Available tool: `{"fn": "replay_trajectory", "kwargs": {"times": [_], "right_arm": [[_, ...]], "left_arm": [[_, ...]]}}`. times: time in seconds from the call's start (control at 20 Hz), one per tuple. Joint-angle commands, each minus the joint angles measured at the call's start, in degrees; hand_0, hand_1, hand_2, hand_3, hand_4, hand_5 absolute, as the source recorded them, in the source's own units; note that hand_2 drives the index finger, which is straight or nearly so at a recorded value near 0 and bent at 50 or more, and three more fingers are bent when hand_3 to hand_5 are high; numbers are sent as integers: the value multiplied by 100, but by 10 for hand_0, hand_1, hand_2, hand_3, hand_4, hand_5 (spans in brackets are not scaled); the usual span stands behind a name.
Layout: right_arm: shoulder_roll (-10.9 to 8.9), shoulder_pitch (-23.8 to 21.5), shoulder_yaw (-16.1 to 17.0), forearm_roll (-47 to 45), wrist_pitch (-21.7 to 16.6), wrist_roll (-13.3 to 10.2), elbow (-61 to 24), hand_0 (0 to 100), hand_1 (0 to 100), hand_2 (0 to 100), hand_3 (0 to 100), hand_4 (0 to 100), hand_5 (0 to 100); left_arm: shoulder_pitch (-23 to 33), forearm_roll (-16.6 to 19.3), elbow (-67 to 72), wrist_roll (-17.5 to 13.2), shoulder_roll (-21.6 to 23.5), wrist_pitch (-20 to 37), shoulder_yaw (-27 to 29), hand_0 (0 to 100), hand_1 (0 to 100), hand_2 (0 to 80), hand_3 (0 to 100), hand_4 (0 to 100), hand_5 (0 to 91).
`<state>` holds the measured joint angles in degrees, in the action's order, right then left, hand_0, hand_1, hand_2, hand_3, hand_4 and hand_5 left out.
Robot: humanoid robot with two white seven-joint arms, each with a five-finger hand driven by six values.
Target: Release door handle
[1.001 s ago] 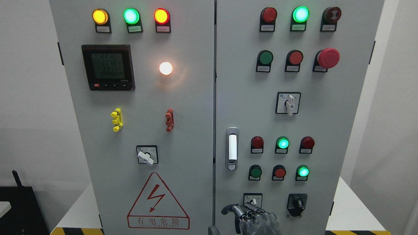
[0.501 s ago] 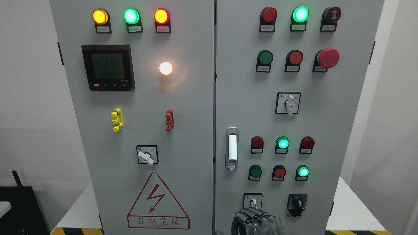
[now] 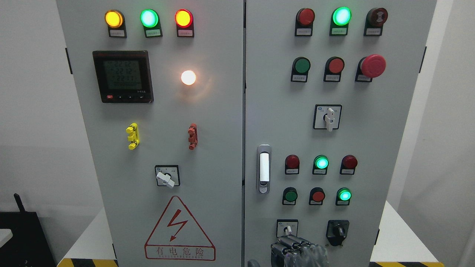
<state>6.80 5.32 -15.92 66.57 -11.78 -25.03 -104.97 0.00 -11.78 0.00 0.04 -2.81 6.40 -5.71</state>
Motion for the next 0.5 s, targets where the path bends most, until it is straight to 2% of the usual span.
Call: {"fn": "replay_trajectory", "kwargs": {"times": [0.0,0.3,0.45], "right_arm": [[-153,5,54,101,18,24,-251,335,0,1000,1000,1000,976],[-170,66,19,944,325,33,-322,342,0,1000,1000,1000,975],[-170,145,-17,1278,483,121,-366,346,0,1000,1000,1000,975]], "left_arm": [[176,0,-176,5,0,2,0,120,389,0,0,0,0],[176,0,-176,5,0,2,0,120,389,0,0,0,0],[176,0,-176,5,0,2,0,120,389,0,0,0,0]]}}
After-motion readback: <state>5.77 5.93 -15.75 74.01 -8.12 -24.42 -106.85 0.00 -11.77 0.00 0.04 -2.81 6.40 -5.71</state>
